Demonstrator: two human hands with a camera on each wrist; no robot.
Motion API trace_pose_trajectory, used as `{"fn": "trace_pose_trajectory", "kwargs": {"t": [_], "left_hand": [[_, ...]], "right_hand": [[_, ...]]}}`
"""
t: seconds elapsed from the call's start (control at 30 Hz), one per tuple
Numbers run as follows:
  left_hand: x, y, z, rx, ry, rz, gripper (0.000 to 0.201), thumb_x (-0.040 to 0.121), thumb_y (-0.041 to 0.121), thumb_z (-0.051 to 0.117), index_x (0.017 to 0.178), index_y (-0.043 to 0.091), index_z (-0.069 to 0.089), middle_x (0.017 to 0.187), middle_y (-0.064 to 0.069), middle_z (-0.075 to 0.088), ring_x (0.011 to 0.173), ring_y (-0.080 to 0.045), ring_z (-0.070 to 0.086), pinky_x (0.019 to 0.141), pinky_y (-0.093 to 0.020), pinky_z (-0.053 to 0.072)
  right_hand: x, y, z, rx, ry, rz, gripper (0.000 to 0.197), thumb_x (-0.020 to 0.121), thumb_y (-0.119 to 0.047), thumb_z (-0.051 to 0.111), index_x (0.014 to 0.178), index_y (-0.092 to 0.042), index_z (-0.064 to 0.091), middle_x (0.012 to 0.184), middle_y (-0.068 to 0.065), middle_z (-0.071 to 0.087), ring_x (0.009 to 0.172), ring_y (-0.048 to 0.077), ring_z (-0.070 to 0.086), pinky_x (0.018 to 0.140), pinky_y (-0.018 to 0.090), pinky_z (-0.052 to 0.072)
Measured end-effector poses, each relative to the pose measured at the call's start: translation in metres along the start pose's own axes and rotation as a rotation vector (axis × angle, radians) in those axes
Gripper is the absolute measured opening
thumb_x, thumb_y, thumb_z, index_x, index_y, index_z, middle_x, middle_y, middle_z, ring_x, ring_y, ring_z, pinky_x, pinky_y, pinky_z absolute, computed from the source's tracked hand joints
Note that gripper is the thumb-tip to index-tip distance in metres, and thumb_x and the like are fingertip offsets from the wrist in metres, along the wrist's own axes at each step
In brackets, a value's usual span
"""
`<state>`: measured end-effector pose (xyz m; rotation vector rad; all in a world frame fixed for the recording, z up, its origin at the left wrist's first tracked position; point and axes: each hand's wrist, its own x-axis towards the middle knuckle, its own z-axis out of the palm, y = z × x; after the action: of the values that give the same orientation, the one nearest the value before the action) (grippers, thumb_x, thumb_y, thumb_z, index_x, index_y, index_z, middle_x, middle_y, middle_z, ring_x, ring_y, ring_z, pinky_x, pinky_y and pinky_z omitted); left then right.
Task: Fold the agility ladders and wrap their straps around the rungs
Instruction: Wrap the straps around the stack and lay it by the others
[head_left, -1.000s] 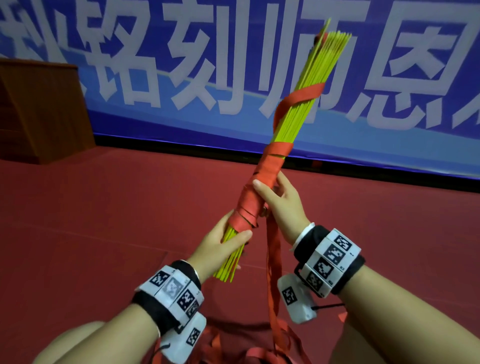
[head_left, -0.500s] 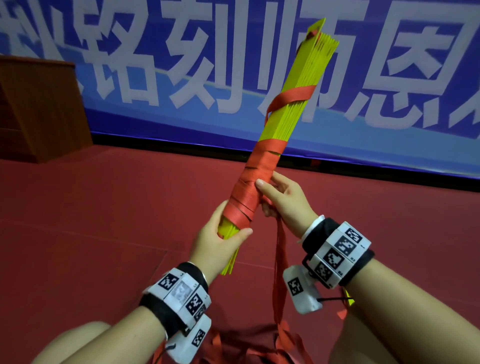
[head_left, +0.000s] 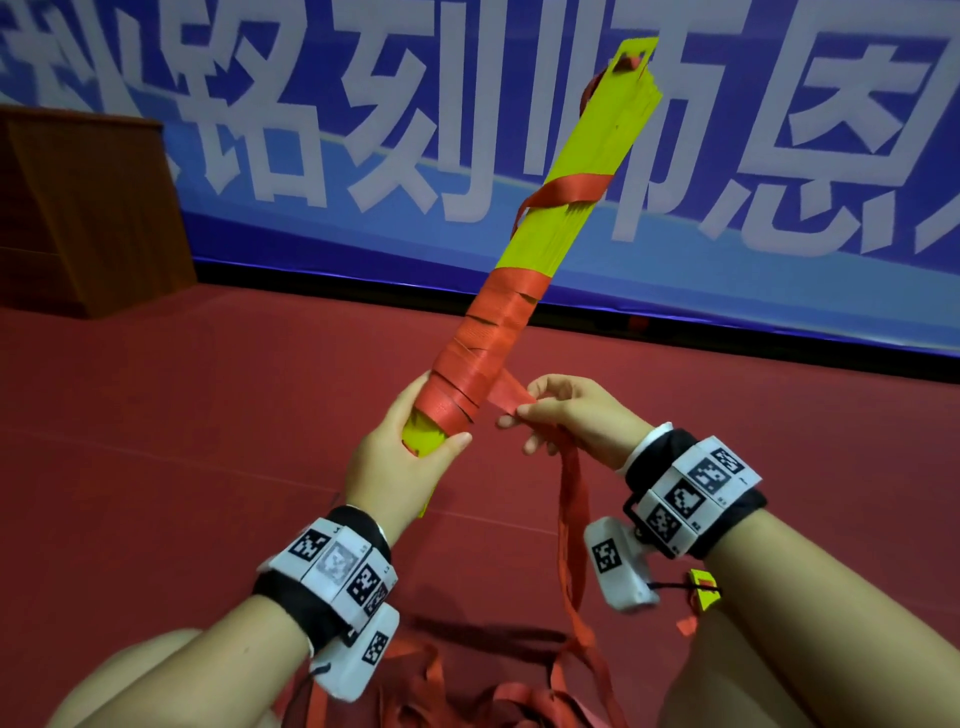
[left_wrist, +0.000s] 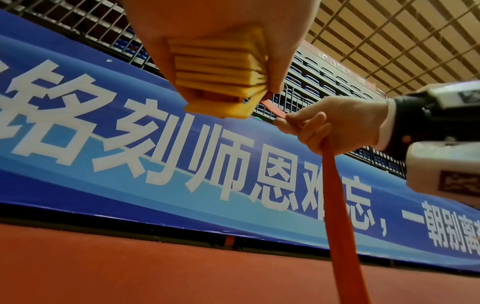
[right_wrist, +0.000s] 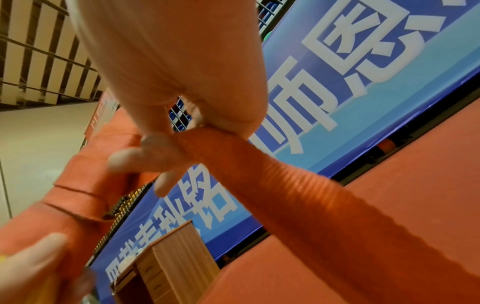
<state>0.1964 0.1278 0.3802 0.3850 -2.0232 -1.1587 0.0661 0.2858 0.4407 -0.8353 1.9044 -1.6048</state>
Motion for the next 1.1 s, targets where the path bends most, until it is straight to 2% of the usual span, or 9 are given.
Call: {"fn": "trace_pose_trajectory", "kwargs": {"t": [0.13,0.27,0.33,0.43,0.5,0.63,0.9,1.03,1.1], "left_hand": [[-0.004,0.006,0.000,0.234,0.040,0.023,0.074,0.075,0.044,0.078,0.139,0.050,0.041,0.101,0.008,0.071,0.093,-0.024,0.066,0.078,-0.031,0.049],[-0.005,0.003,0.008,0.445,0.057,0.081,0.078,0.076,0.051,0.074,0.143,0.050,0.034,0.115,0.002,0.068,0.099,-0.029,0.065,0.078,-0.035,0.048],[-0.007,0.001,0.013,0.518,0.075,0.101,0.078,0.077,0.052,0.073,0.144,0.049,0.033,0.108,0.000,0.068,0.093,-0.031,0.066,0.073,-0.036,0.049],[-0.010,-0.005,0.020,0.639,0.112,0.266,0.079,0.072,0.050,0.076,0.143,0.040,0.041,0.084,-0.001,0.063,0.071,-0.032,0.066,0.054,-0.036,0.049],[-0.011,-0.012,0.025,0.661,0.162,0.446,0.070,0.077,0.049,0.068,0.140,0.036,0.042,0.081,-0.002,0.059,0.067,-0.029,0.064,0.049,-0.035,0.048],[-0.021,-0.017,0.040,0.583,0.113,0.642,0.050,0.089,0.037,0.045,0.138,0.033,0.042,0.099,-0.006,0.052,0.086,-0.026,0.055,0.066,-0.037,0.051],[-0.013,-0.001,0.040,-0.253,-0.348,-0.044,0.060,0.068,0.055,0.053,0.126,0.051,0.037,0.116,0.013,0.051,0.099,0.019,0.048,0.085,-0.002,0.034],[-0.015,0.003,0.044,-0.577,-0.475,-0.253,0.064,0.066,0.038,0.086,0.118,0.040,0.048,0.091,-0.001,0.070,0.072,-0.022,0.069,0.064,-0.031,0.057],[-0.014,0.004,0.045,-0.577,-0.430,-0.233,0.066,0.061,0.030,0.089,0.116,0.031,0.053,0.074,0.000,0.068,0.057,-0.023,0.064,0.055,-0.034,0.055]], "right_hand": [[0.006,0.001,0.002,0.042,0.164,-0.007,0.015,0.094,0.003,0.050,0.103,0.000,0.061,0.079,0.008,0.070,0.039,0.005,0.052,0.037,0.014,0.034],[0.007,-0.006,0.007,0.233,0.388,-0.052,0.019,0.096,0.002,0.046,0.108,0.002,0.060,0.069,0.009,0.059,0.035,0.004,0.050,0.035,0.013,0.031],[0.007,-0.007,0.012,0.232,0.426,-0.097,0.018,0.097,-0.010,0.051,0.112,0.000,0.056,0.068,0.008,0.059,0.036,0.005,0.052,0.036,0.015,0.033],[0.007,-0.001,0.019,0.134,0.467,-0.147,0.062,0.092,-0.027,0.063,0.142,-0.004,0.035,0.071,0.005,0.062,0.042,0.008,0.055,0.044,0.020,0.039],[0.008,0.002,0.022,0.044,0.512,-0.220,0.050,0.085,-0.034,0.070,0.125,-0.013,0.049,0.071,0.002,0.063,0.047,0.011,0.056,0.049,0.023,0.042],[0.008,0.000,0.021,-0.004,0.657,-0.262,0.051,0.067,-0.055,0.069,0.100,-0.020,0.054,0.081,-0.001,0.064,0.069,0.023,0.062,0.069,0.041,0.054],[0.001,-0.002,0.012,0.045,0.338,-0.405,0.021,0.092,-0.008,0.061,0.111,-0.007,0.052,0.072,-0.004,0.053,0.050,-0.003,0.049,0.046,0.015,0.039],[0.001,-0.002,0.015,0.105,0.230,-0.432,0.023,0.090,-0.007,0.064,0.110,-0.006,0.053,0.075,-0.002,0.056,0.058,0.000,0.052,0.049,0.014,0.040],[0.002,-0.003,0.014,0.128,0.190,-0.414,0.026,0.084,-0.015,0.069,0.107,-0.010,0.056,0.078,-0.002,0.060,0.067,0.008,0.056,0.054,0.021,0.042]]}}
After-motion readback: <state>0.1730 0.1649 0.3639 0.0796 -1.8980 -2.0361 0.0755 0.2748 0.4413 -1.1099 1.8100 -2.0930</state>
